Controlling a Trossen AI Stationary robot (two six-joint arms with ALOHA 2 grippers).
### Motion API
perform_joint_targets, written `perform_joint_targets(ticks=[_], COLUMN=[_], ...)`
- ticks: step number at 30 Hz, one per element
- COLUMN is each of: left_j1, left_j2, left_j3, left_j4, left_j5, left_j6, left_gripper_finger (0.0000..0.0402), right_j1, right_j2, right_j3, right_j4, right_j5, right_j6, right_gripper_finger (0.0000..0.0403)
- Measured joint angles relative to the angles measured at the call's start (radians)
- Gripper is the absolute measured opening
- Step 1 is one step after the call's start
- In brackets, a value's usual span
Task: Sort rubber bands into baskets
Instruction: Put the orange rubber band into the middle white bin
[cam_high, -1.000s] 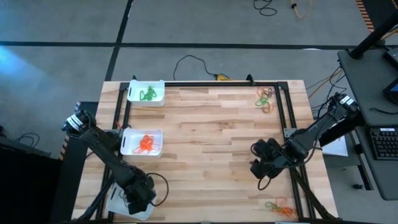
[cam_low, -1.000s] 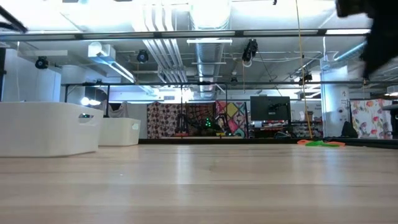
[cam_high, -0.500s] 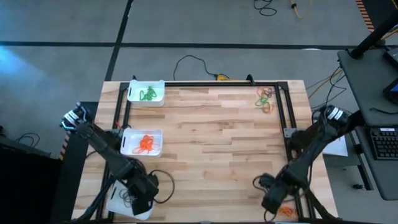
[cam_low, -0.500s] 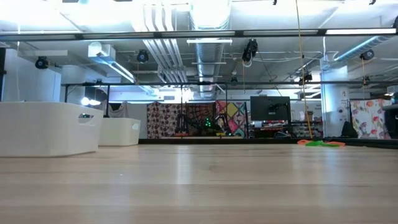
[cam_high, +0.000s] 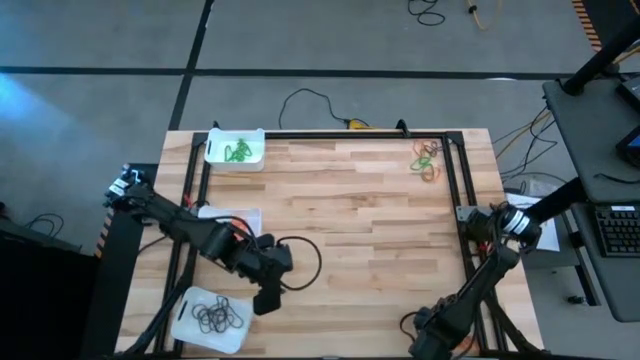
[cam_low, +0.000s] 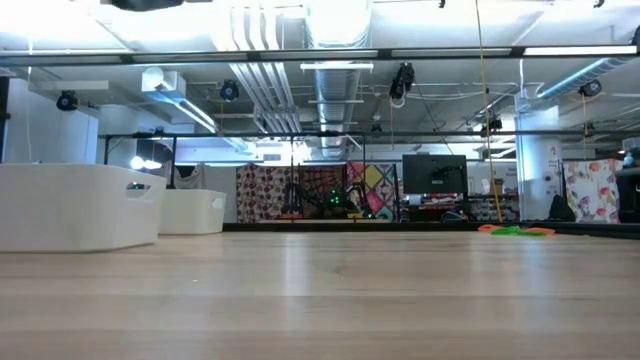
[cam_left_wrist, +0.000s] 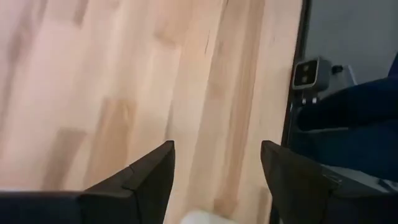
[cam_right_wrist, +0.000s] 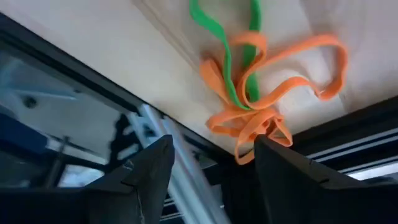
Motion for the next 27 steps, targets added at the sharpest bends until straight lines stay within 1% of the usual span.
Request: perform_joint_targets(ticks=[4,8,11,12,14,16,18,20,22,27], left_j1=[0.007,0.007,0.003,0.001,-0.005,-0.012,-0.019,-0.025,-0.028,-0.022], left_j2=[0.001,0.002,0.009,0.014,0.023,0.030,0.034,0.032,0.022,-0.009], left_j3=[0.025,0.022,0.016,0.014,0.014,0.014,0.014,0.013,0.013,0.013], left_j4=[-0.001,-0.001,0.000,-0.001,-0.002,-0.003,-0.004,-0.004,-0.005,-0.040], left_j5=[-0.045,-0.072,-0.076,-0.076,-0.076,-0.077,-0.090,-0.131,-0.165,-0.216], left_j6=[0.056,0.060,0.049,0.047,0.046,0.048,0.048,0.049,0.060,0.108], left_gripper_finger=[0.0221,0.0221,0.0221,0.0221,0.0221,0.0221,0.0221,0.0221,0.0221,0.0221], right_j1=[0.017,0.017,0.016,0.016,0.016,0.018,0.018,0.016,0.016,0.004], right_j2=[0.030,0.032,0.031,0.031,0.034,0.035,0.031,0.029,0.028,0.026], right_j3=[-0.009,-0.036,-0.071,-0.085,-0.119,-0.156,-0.186,-0.197,-0.198,-0.200], right_j4=[0.002,0.003,0.011,0.028,0.115,0.221,0.270,0.266,0.233,0.197], right_j5=[-0.068,-0.076,-0.061,-0.062,-0.085,-0.107,-0.118,-0.119,-0.112,-0.105], right_j6=[-0.047,-0.077,-0.093,-0.101,-0.094,-0.059,-0.023,-0.015,-0.028,-0.056], right_gripper_finger=[0.0215,0.0215,0.0215,0.0215,0.0215,0.0214,0.0208,0.0193,0.0166,0.0068])
